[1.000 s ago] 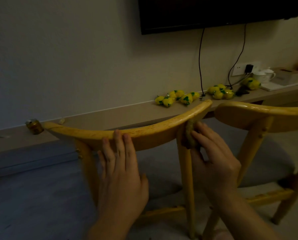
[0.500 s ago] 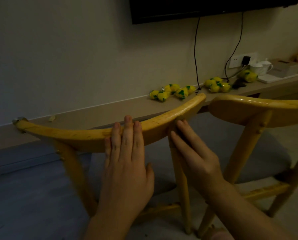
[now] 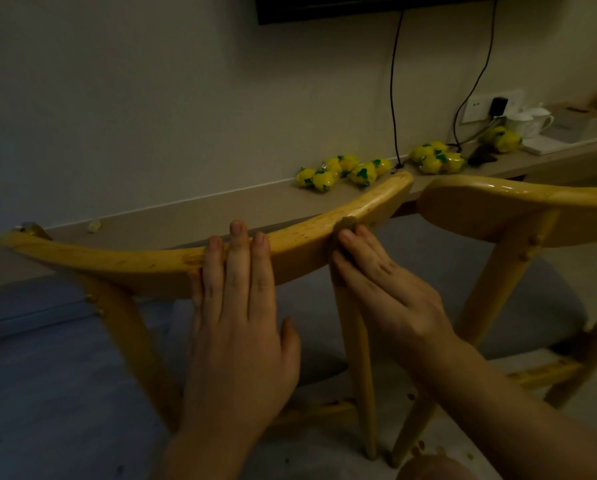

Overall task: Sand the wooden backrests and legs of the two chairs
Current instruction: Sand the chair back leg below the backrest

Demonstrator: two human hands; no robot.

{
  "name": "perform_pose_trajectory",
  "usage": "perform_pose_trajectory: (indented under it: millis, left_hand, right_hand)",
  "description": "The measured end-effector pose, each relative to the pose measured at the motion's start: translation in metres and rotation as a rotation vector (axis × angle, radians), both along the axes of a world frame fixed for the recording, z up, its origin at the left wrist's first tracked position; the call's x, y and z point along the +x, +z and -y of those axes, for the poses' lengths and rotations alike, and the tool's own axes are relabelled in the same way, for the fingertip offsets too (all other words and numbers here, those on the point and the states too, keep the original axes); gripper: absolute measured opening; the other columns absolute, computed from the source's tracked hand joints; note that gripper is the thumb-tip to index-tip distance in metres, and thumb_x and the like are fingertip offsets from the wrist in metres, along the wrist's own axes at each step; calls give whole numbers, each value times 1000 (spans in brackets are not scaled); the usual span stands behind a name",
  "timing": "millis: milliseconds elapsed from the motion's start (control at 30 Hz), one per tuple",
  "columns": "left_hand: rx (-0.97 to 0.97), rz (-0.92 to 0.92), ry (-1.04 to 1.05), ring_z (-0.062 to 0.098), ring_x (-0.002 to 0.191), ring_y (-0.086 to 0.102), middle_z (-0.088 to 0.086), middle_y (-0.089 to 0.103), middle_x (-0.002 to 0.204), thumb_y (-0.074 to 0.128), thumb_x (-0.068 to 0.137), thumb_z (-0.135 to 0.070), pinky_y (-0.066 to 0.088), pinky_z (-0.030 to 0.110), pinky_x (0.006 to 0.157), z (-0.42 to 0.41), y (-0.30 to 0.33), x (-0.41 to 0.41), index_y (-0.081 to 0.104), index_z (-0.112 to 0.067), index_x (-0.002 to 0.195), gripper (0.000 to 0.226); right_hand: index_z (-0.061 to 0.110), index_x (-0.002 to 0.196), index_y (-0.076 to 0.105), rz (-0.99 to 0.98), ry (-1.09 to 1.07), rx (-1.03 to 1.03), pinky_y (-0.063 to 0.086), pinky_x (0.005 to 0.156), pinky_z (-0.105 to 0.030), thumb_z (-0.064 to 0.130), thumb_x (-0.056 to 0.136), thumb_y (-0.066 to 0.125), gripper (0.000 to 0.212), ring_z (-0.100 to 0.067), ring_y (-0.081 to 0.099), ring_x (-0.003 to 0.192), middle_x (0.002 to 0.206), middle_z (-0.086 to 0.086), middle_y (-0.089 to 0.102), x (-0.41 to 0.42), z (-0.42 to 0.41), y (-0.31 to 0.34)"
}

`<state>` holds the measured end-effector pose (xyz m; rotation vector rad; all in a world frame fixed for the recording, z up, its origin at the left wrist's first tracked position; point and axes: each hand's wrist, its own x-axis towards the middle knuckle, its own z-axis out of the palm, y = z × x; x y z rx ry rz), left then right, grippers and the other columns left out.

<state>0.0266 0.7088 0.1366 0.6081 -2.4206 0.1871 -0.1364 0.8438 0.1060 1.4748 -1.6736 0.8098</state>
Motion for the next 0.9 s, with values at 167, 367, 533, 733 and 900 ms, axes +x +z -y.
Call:
perform_pose_trajectory:
  millis: [167, 367, 533, 733, 900]
  left_hand:
    - [-10, -5, -7, 36, 157, 2, 12, 0, 172, 78, 75, -35, 0, 47, 124, 1, 0, -2, 9, -7, 163, 115]
    - [-20, -7, -4, 35, 157, -1, 14, 2, 171, 78, 76, -34, -1, 45, 124, 2, -2, -2, 10, -6, 163, 114]
    - [-14, -16, -14, 32, 157, -5, 12, 0, 172, 78, 77, -32, 13, 55, 124, 2, -3, -2, 9, -7, 163, 113]
    - [-15, -31, -18, 33, 158, -2, 12, 0, 172, 79, 77, -31, 10, 53, 124, 3, -7, -2, 8, -8, 163, 114]
    - [-20, -46, -22, 31, 157, -6, 12, -1, 172, 79, 77, -30, 13, 56, 123, 4, -9, -2, 7, -8, 163, 114]
  right_hand:
    - [-2, 129, 64, 3, 64, 165, 52, 104, -52, 8, 100, 62, 30, -33, 50, 138, 142, -19, 56, 5, -11, -33]
    - [-4, 128, 64, -17, 57, 106, 49, 109, -50, 6, 101, 63, 29, -33, 50, 139, 142, -21, 56, 3, -10, -28]
    - [-7, 125, 65, 18, 93, 87, 48, 108, -53, 4, 99, 65, 28, -37, 50, 138, 141, -23, 56, -1, -5, -38]
    - [-4, 127, 65, 32, 93, 197, 55, 100, -51, 6, 101, 59, 28, -34, 53, 136, 140, -20, 58, 0, -24, -52]
    - [-6, 126, 65, 26, 95, -9, 48, 111, -43, 5, 103, 59, 26, -32, 53, 137, 141, -22, 57, -1, -8, -17]
